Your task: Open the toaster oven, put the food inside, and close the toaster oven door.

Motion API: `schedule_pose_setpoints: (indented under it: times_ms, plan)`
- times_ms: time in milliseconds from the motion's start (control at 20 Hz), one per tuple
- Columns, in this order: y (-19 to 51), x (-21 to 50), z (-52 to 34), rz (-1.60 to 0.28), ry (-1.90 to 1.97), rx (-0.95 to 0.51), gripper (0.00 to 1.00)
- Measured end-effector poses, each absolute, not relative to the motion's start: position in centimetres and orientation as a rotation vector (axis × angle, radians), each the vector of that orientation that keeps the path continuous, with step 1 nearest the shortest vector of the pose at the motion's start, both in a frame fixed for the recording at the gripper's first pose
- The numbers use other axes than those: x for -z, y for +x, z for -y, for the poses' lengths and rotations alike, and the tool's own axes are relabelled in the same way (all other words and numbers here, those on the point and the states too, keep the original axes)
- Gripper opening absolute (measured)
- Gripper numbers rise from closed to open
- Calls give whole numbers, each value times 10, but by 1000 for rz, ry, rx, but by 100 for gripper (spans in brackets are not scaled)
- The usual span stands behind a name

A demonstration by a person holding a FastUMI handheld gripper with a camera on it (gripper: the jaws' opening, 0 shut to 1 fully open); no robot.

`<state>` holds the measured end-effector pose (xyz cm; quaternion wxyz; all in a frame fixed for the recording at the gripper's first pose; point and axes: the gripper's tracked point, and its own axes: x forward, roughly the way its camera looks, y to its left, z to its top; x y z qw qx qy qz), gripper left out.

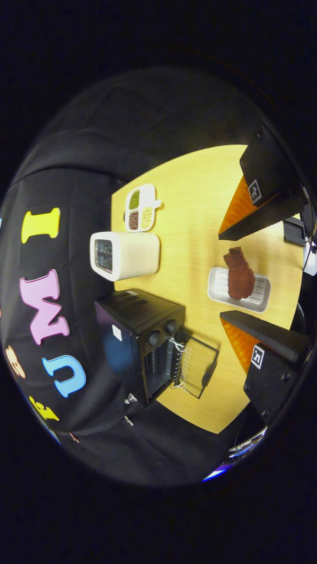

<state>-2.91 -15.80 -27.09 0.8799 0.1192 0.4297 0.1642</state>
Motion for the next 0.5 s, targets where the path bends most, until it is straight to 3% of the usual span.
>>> schedule_pose_setpoints:
  times_ms: [300, 500]
  plan:
    - [-27, 326, 160, -1064, 313, -402, 92]
    - [-30, 345, 149, -1136, 403, -447, 56]
